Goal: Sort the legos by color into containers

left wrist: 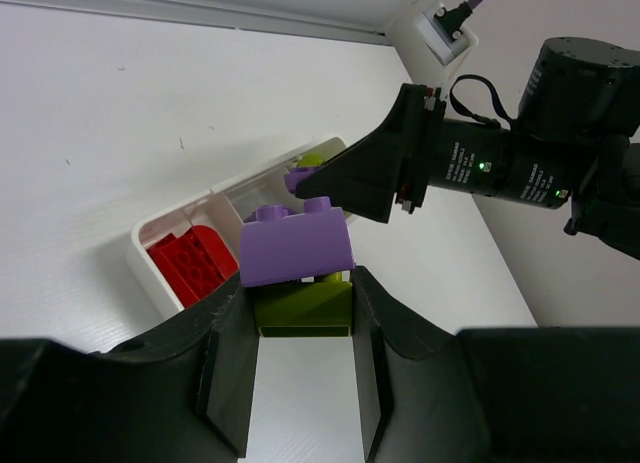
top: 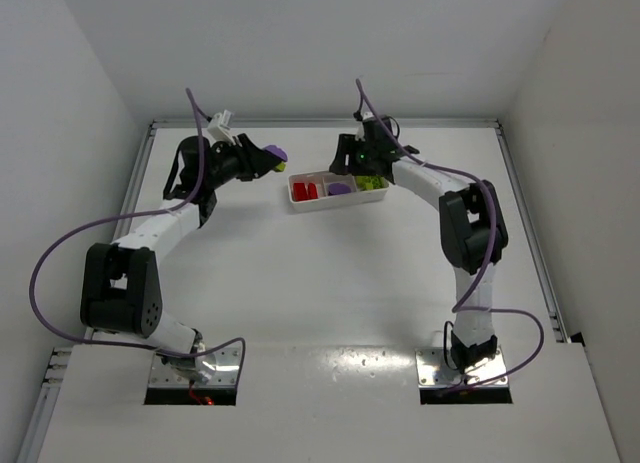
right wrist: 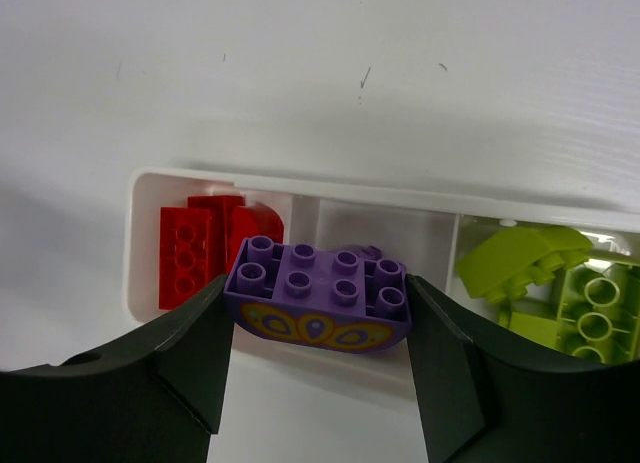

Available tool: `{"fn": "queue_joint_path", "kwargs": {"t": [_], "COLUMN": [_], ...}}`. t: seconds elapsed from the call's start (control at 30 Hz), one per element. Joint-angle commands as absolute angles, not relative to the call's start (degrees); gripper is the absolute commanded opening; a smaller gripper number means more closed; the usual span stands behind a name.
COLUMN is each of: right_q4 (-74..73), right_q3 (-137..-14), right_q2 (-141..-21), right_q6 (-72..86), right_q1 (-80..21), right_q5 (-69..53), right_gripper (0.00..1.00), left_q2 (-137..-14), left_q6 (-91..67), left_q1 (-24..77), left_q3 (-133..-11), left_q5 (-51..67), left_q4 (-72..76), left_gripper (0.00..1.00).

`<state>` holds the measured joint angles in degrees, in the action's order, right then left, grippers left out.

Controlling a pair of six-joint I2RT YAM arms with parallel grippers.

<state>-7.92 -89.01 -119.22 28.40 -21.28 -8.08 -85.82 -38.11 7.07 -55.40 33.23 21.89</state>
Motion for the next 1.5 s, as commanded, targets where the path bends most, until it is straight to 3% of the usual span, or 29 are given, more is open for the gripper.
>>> {"fn": "queue_joint_path", "kwargs": {"t": [0.0,0.13,0.2,0.37,0.6,0.67,0.97,1.1,1.27,1.3,1.47], "right_q4": [-6.15,-6.68,-6.68,-6.68,-6.68,-6.15,-4.39,-2.03,2.35,5.68,11.33], "right_q3": [-92.02,-92.02,-91.50,-92.20,-94.13,-94.13,-90.71,-87.11,-84.30,-83.50,-79.29], "right_q2": [-120.49,-121.03,-121.55,-122.87,-124.10,-124.10,-116.03,-110.49,-105.04,-104.42,-103.28], "right_q6": [27.33,27.33,27.33,27.33,27.33,27.33,27.33,26.81,27.42,27.42,28.21], "right_q1": [-22.15,-22.68,-22.68,-22.68,-23.20,-23.20,-23.73,-23.20,-20.66,-20.13,-20.65], "right_q5": [-7.38,-6.24,-5.19,-4.04,-3.52,-3.52,-7.20,-12.20,-34.05,-43.06,-58.68], "right_gripper": [0.00,0.08,0.17,0.20,0.50,0.65,0.92,0.92,0.92,0.92,0.89], "left_q2": [-84.63,-85.86,-85.87,-86.40,-86.92,-86.92,-86.40,-86.40,-86.40,-86.40,-89.37], "left_q6": [-37.62,-37.62,-38.14,-38.14,-38.14,-38.14,-37.62,-37.62,-37.09,-37.09,-38.94], "left_q1": [6.33,6.33,6.33,6.33,6.33,6.33,8.43,8.96,10.63,10.63,11.78], "left_q3": [-56.60,-57.13,-57.13,-57.13,-57.13,-57.13,-55.46,-55.46,-54.23,-54.23,-55.01], "left_q5": [33.84,33.84,33.84,33.84,33.84,33.84,34.37,35.68,39.19,41.55,57.15], "left_q4": [23.55,23.55,23.55,24.08,24.08,24.08,24.61,24.61,25.83,26.36,32.41], "left_gripper": [0.02,0.02,0.02,0.02,0.02,0.02,0.02,0.03,0.03,0.03,0.03]}}
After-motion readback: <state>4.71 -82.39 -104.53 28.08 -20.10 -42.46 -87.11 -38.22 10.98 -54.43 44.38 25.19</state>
